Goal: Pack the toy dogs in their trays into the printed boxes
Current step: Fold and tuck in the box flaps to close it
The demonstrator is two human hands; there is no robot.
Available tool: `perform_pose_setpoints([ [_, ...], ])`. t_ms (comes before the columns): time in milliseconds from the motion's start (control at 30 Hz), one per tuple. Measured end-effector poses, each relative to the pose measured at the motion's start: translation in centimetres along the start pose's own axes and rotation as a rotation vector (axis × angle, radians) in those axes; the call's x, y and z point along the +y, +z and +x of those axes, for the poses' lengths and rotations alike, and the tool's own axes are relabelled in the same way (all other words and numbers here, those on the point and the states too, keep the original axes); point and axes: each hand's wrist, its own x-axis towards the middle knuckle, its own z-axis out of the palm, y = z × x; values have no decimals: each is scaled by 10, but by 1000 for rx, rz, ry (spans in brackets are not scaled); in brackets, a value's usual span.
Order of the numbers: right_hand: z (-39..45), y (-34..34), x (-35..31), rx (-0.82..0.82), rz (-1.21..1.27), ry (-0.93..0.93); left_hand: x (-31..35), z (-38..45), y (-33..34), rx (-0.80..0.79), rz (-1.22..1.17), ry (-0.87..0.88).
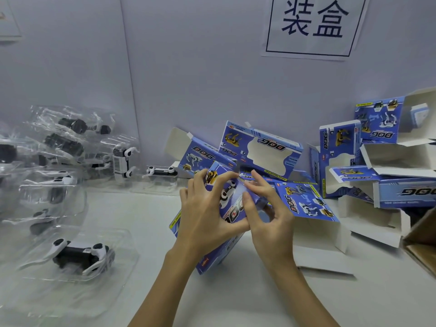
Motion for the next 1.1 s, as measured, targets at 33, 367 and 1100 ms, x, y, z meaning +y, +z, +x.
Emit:
perform_pose_setpoints([
  [33, 1, 1, -1, -6, 11, 6, -1, 1, 0, 3, -3, -5],
  [367, 2, -2, -8, -62, 14, 32, -7, 2, 1, -36, -130, 1],
  [1100, 32, -44, 7, -214, 113, 420, -33, 8, -25, -667, -1157, -705],
])
